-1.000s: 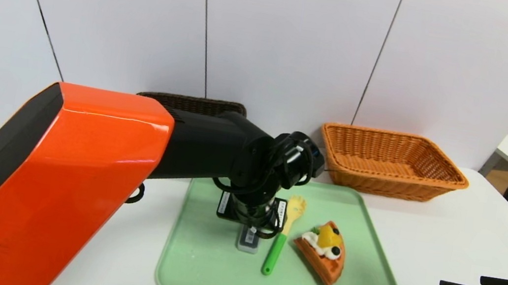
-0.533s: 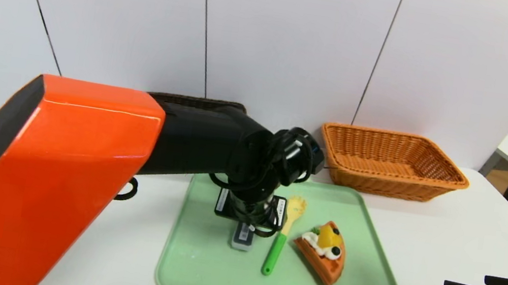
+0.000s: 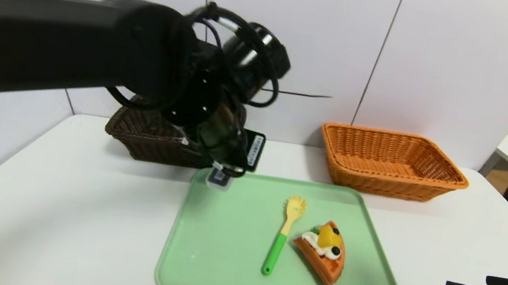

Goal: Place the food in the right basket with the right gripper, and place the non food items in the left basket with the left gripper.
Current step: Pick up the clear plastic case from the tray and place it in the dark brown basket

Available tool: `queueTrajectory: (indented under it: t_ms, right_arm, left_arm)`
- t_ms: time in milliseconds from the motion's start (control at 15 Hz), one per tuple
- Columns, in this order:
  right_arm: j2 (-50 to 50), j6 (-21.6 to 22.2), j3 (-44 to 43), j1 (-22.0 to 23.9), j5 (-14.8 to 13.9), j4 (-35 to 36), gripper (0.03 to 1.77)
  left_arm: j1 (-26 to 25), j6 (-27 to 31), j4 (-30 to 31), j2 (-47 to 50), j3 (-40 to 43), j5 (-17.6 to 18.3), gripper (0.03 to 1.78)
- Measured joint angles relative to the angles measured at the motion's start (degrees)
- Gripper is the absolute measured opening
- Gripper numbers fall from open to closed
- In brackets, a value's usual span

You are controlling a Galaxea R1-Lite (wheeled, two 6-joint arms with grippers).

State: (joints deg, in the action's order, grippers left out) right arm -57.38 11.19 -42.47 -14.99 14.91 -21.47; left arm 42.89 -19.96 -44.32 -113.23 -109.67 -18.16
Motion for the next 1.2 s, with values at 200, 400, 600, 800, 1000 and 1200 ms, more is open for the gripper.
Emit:
queueTrajectory:
  t_ms: [200, 400, 600, 800, 1000, 1200]
  right_arm:
    - [0.1, 0.1, 0.0, 0.0, 0.0, 0.0, 1.7]
    - [0.2, 0.0, 0.1, 0.0, 0.0, 0.0, 1.7]
    - [0.1, 0.0, 0.2, 0.0, 0.0, 0.0, 1.7]
    - [0.0, 0.0, 0.1, 0.0, 0.0, 0.0, 1.7]
    - [0.0, 0.1, 0.4, 0.0, 0.0, 0.0, 1.7]
    - [0.0, 0.1, 0.7, 0.0, -0.1, 0.0, 1.7]
  left_arm:
    - [-7.5, 13.6, 0.3, 2.9, -0.3, 1.7, 0.56]
    - [-16.0, 26.3, 0.4, 3.8, -1.0, 10.0, 0.56]
    - [-23.2, 39.6, 1.5, 3.3, -1.3, 18.8, 0.56]
    - [-28.4, 51.3, 5.0, 1.3, -2.6, 25.9, 0.56]
    - [-31.3, 61.8, 6.4, -0.4, -3.0, 30.6, 0.56]
    - [-32.9, 71.2, 8.4, -2.8, -3.1, 34.6, 0.56]
